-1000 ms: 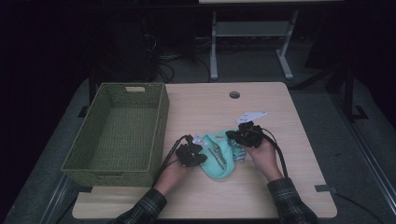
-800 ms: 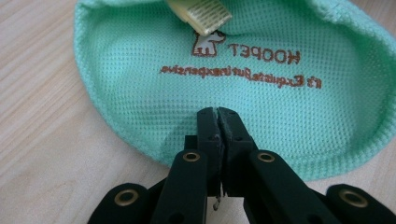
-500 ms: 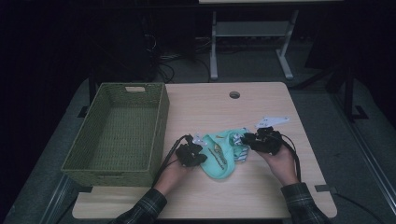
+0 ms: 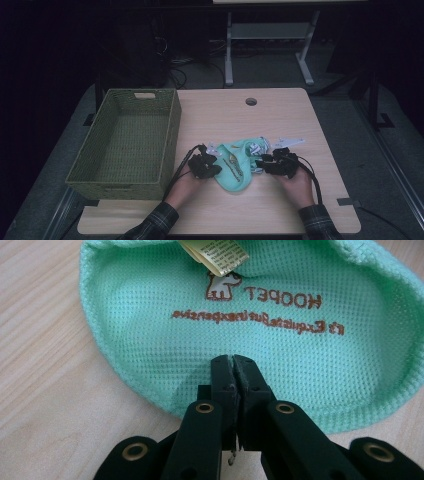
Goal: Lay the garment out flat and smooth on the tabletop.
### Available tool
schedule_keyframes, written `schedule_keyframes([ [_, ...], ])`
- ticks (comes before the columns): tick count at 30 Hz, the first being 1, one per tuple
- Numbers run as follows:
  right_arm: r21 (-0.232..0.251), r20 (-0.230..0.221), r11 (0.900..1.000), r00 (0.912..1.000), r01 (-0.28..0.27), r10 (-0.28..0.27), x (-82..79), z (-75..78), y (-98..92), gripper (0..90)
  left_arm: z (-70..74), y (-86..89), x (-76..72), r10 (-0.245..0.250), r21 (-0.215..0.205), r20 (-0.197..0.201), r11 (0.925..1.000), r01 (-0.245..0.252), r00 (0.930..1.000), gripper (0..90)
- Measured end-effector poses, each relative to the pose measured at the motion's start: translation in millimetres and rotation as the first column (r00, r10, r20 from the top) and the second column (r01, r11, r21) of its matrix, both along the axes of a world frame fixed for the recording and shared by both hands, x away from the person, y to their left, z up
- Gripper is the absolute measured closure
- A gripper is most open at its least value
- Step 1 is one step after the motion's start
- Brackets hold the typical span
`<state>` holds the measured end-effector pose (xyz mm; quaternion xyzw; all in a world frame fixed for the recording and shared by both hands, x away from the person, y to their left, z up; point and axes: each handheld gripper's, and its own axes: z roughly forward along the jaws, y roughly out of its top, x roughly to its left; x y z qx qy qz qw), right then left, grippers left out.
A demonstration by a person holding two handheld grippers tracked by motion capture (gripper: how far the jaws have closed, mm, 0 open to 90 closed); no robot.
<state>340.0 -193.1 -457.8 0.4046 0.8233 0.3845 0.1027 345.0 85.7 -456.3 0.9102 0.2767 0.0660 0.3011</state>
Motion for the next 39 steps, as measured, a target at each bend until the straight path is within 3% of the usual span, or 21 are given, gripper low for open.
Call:
schedule_keyframes([
  [4,-0.072,-0.019,0.997,0.9998,-0.012,0.011,2.3,-10.1,6.3,69.3,0.1,0.4,0.3,0.001,-0.002,-0.006,1.0000,-0.001,1.0000,87.6],
  [7,-0.078,-0.011,0.997,0.9997,-0.023,0.022,2.3,-10.4,5.2,85.0,0.1,0.3,0.3,0.000,-0.001,-0.004,1.0000,0.000,1.0000,87.6],
  [9,-0.082,-0.004,0.996,0.9997,-0.025,0.025,1.4,-10.2,4.5,88.9,0.1,0.3,0.2,0.000,-0.001,-0.004,1.0000,0.000,1.0000,87.6],
  [12,-0.103,0.006,0.994,0.9995,-0.031,0.031,0.5,-7.2,3.8,89.4,0.1,0.3,0.3,0.000,-0.001,-0.004,1.0000,0.000,1.0000,87.6],
  [16,-0.086,0.031,0.996,0.9994,-0.009,0.012,-1.4,3.5,-6.5,89.3,0.0,0.6,0.6,0.001,-0.004,-0.007,1.0000,-0.001,1.0000,87.7],
  [23,-0.099,0.054,0.994,0.9978,0.043,-0.038,-0.8,9.1,-36.1,89.2,0.0,0.5,0.4,0.001,-0.003,-0.007,1.0000,-0.001,1.0000,87.6],
  [30,-0.145,0.077,0.983,0.9921,0.110,-0.099,-2.3,8.3,-68.3,89.0,-0.2,0.7,0.5,0.002,-0.006,-0.005,1.0000,-0.002,1.0000,87.7],
  [35,-0.139,0.062,0.978,0.9874,0.153,-0.146,-1.3,5.8,-92.1,89.0,0.0,0.6,0.5,0.001,-0.004,-0.007,1.0000,-0.001,1.0000,87.6],
  [39,-0.127,0.050,0.980,0.9875,0.155,-0.149,1.7,1.7,-100.1,88.3,-0.2,0.7,0.6,0.001,-0.006,-0.005,1.0000,-0.001,1.0000,87.7],
])
